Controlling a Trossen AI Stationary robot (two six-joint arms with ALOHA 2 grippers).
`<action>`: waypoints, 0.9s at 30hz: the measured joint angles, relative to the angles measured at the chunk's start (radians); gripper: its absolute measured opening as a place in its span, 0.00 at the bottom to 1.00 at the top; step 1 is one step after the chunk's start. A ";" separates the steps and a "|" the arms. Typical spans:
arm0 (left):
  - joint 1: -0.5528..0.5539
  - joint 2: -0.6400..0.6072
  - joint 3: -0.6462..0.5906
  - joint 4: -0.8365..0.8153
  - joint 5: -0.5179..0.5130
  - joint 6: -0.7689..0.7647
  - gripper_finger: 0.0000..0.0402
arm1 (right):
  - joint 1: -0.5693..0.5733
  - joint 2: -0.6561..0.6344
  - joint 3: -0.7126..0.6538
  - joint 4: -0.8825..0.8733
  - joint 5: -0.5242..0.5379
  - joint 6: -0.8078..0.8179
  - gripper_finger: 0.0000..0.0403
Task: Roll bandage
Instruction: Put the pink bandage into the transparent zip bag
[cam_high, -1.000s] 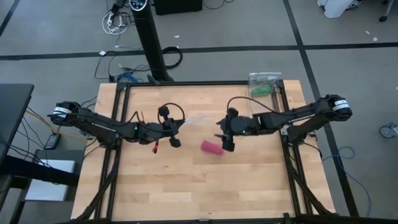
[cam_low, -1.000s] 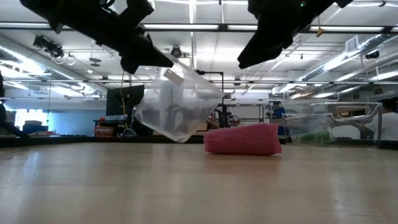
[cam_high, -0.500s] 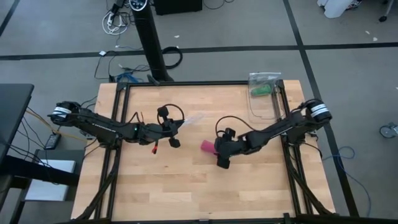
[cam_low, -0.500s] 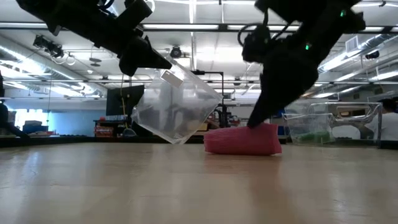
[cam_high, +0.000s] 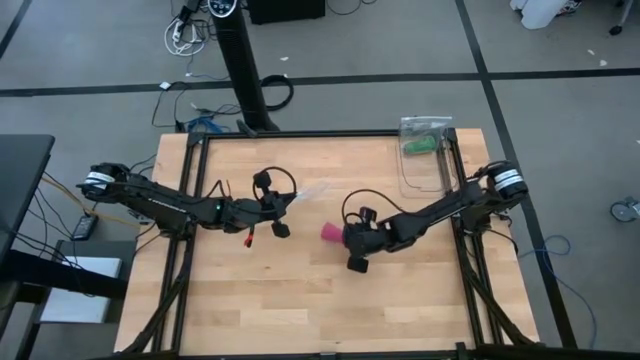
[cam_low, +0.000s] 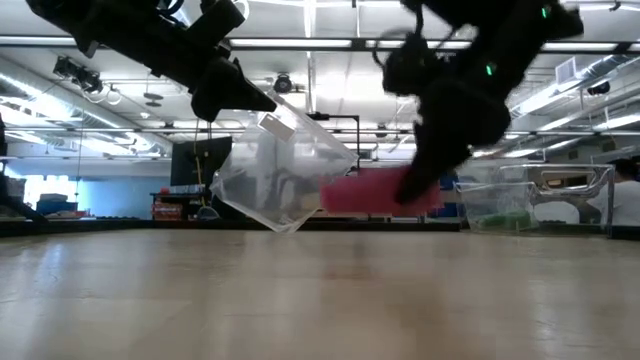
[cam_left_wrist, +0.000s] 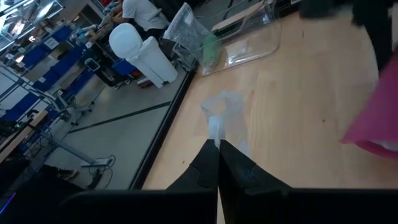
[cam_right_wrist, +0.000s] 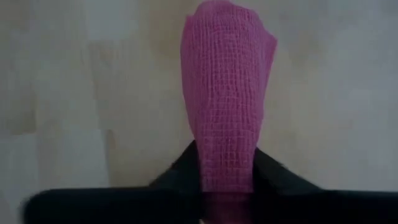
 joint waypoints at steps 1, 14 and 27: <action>0.000 0.000 0.000 0.000 0.007 0.000 0.01 | 0.000 -0.014 0.025 -0.037 0.024 -0.017 0.16; 0.000 0.000 0.000 -0.011 0.023 -0.027 0.01 | -0.085 -0.052 0.397 -0.482 0.323 -0.187 0.14; 0.000 0.000 0.000 0.032 0.022 -0.043 0.01 | -0.148 -0.051 0.390 -0.478 0.226 -0.245 0.14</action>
